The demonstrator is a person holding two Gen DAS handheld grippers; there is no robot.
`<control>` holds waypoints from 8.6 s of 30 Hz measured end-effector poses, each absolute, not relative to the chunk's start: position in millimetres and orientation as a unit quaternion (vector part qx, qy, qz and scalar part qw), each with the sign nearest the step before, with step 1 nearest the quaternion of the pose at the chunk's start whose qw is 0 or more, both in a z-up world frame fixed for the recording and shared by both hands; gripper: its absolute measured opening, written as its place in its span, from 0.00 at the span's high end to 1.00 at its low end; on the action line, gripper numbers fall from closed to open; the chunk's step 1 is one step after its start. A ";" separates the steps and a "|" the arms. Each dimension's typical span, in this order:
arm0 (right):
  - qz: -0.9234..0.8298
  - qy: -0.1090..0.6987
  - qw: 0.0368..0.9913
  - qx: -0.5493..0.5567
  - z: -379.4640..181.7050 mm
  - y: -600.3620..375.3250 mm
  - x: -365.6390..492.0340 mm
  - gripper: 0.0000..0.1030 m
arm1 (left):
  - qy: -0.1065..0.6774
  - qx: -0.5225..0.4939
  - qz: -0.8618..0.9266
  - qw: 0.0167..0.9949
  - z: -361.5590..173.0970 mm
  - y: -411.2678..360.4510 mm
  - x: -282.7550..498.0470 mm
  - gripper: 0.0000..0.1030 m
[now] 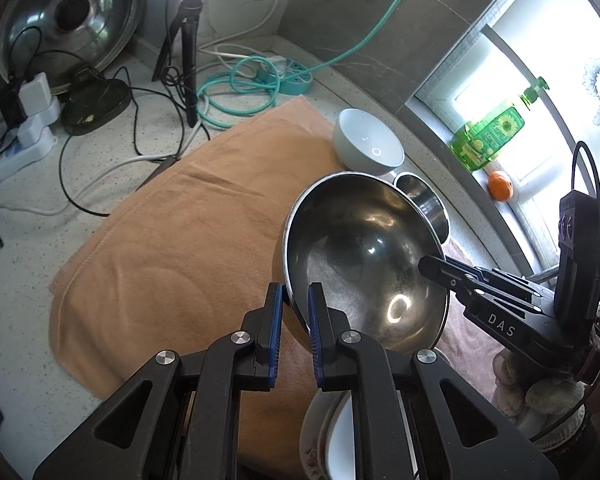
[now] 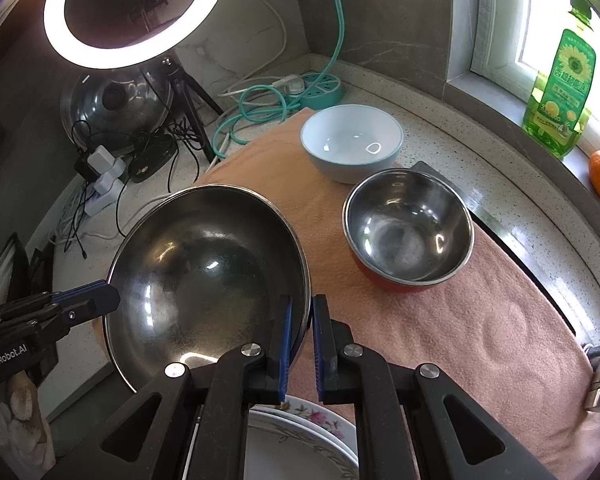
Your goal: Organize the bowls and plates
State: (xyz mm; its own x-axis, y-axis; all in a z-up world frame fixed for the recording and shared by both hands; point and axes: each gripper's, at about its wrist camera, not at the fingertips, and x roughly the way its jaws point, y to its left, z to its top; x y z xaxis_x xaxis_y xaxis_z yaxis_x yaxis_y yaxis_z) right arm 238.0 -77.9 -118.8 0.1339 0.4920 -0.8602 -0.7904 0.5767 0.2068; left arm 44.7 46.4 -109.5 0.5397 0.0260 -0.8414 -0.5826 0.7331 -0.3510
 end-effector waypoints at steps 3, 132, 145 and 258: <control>0.442 0.496 0.731 -0.158 -123.0 -67.3 229.6 0.91 | 0.447 -0.319 0.194 0.813 -114.4 52.9 37.1 0.89; 0.346 0.607 0.715 0.032 -169.8 -135.8 412.5 0.78 | 0.523 -0.308 0.071 0.791 -146.4 31.9 236.8 0.89; 0.350 0.614 0.707 0.028 -176.4 -127.2 414.1 0.84 | 0.525 -0.297 0.073 0.794 -151.6 28.3 247.2 0.89; 0.456 0.571 0.666 -0.147 -141.2 -21.2 197.2 0.94 | 0.486 -0.326 0.170 0.793 -133.5 95.2 29.9 0.93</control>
